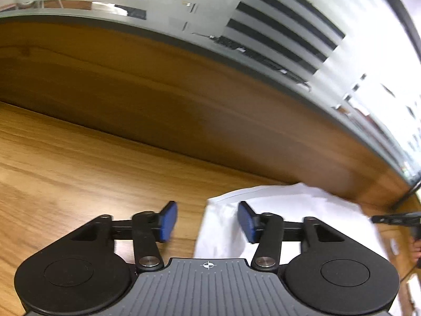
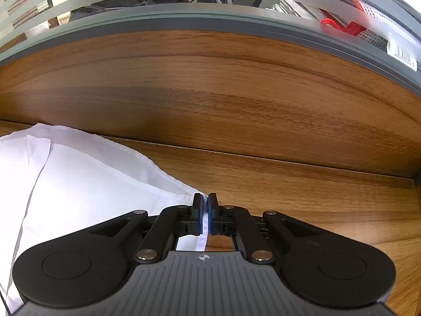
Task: Fold clothes
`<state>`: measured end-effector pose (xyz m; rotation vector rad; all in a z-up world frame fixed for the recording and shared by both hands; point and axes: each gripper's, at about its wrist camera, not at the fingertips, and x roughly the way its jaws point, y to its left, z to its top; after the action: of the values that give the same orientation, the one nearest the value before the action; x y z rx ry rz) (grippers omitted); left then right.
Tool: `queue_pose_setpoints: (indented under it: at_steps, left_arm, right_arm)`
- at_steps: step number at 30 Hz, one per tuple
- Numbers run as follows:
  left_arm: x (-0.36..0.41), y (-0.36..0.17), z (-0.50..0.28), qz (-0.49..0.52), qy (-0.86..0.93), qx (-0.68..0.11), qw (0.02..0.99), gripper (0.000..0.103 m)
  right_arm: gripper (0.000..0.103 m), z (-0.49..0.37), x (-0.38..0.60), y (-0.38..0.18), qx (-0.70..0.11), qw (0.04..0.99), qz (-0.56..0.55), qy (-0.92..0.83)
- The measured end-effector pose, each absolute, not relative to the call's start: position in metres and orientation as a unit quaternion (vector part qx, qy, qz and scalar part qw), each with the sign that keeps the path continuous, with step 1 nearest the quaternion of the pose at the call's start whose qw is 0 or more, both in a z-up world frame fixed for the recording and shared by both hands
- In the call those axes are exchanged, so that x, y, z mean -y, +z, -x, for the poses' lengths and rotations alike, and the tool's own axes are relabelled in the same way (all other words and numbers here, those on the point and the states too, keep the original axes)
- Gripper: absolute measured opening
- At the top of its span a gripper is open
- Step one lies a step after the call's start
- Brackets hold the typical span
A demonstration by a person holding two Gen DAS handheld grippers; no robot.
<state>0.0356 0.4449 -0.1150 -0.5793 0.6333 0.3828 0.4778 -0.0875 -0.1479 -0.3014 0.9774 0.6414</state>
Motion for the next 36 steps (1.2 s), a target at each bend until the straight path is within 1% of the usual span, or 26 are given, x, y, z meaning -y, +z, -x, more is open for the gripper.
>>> queue_pose_setpoints:
  at_steps: [2, 6, 8, 9, 10, 11, 16, 21, 27, 28, 29, 31, 33, 34, 35, 36]
  left_arm:
    - [-0.446, -0.117, -0.038, 0.275, 0.181, -0.31, 0.892, 0.063]
    - [-0.447, -0.123, -0.039, 0.269, 0.176, -0.322, 0.89, 0.067]
    - [-0.445, -0.126, -0.041, 0.257, 0.186, -0.331, 0.889, 0.066]
    - [-0.443, -0.128, -0.042, 0.25, 0.192, -0.336, 0.888, 0.06]
    - [-0.441, -0.13, -0.044, 0.242, 0.198, -0.34, 0.887, 0.025]
    - [-0.439, -0.13, -0.045, 0.232, 0.207, -0.342, 0.887, 0.002]
    - [-0.415, -0.116, -0.053, 0.174, 0.271, -0.333, 0.886, 0.003]
    - [-0.422, -0.127, -0.058, 0.175, 0.283, -0.362, 0.871, 0.003]
    - [-0.428, -0.126, -0.055, 0.156, 0.284, -0.37, 0.871, 0.003]
    - [-0.429, -0.128, -0.058, 0.152, 0.284, -0.371, 0.871, 0.004]
    - [-0.43, -0.129, -0.062, 0.151, 0.285, -0.372, 0.871, 0.004]
    - [-0.433, -0.132, -0.067, 0.149, 0.286, -0.373, 0.87, 0.004]
    - [-0.425, -0.131, -0.073, 0.152, 0.283, -0.371, 0.871, 0.006]
    - [-0.419, -0.125, -0.073, 0.157, 0.274, -0.364, 0.876, 0.014]
    - [-0.416, -0.118, -0.07, 0.164, 0.263, -0.355, 0.882, 0.02]
    - [-0.412, -0.111, -0.066, 0.165, 0.259, -0.345, 0.887, 0.031]
  right_arm:
    - [0.004, -0.478, 0.089, -0.148, -0.459, 0.823, 0.143, 0.302]
    - [0.004, -0.477, 0.086, -0.15, -0.458, 0.822, 0.15, 0.304]
    - [0.005, -0.477, 0.087, -0.149, -0.457, 0.821, 0.153, 0.305]
    - [0.005, -0.477, 0.086, -0.149, -0.456, 0.821, 0.154, 0.306]
    - [0.005, -0.476, 0.086, -0.15, -0.456, 0.821, 0.156, 0.306]
    - [0.005, -0.476, 0.085, -0.15, -0.454, 0.821, 0.158, 0.307]
    - [0.003, -0.473, 0.086, -0.141, -0.436, 0.832, 0.151, 0.306]
    - [0.003, -0.472, 0.084, -0.142, -0.432, 0.832, 0.159, 0.31]
    - [0.004, -0.471, 0.082, -0.144, -0.427, 0.831, 0.169, 0.314]
    - [0.01, -0.471, 0.081, -0.144, -0.427, 0.83, 0.171, 0.315]
    - [0.019, -0.471, 0.081, -0.144, -0.426, 0.83, 0.172, 0.316]
    - [0.03, -0.466, 0.086, -0.139, -0.425, 0.83, 0.165, 0.323]
    - [0.03, -0.457, 0.097, -0.133, -0.428, 0.826, 0.163, 0.328]
    - [0.031, -0.452, 0.102, -0.13, -0.433, 0.823, 0.164, 0.329]
    - [0.032, -0.446, 0.107, -0.128, -0.438, 0.82, 0.164, 0.33]
    - [0.032, -0.438, 0.114, -0.125, -0.444, 0.817, 0.163, 0.331]
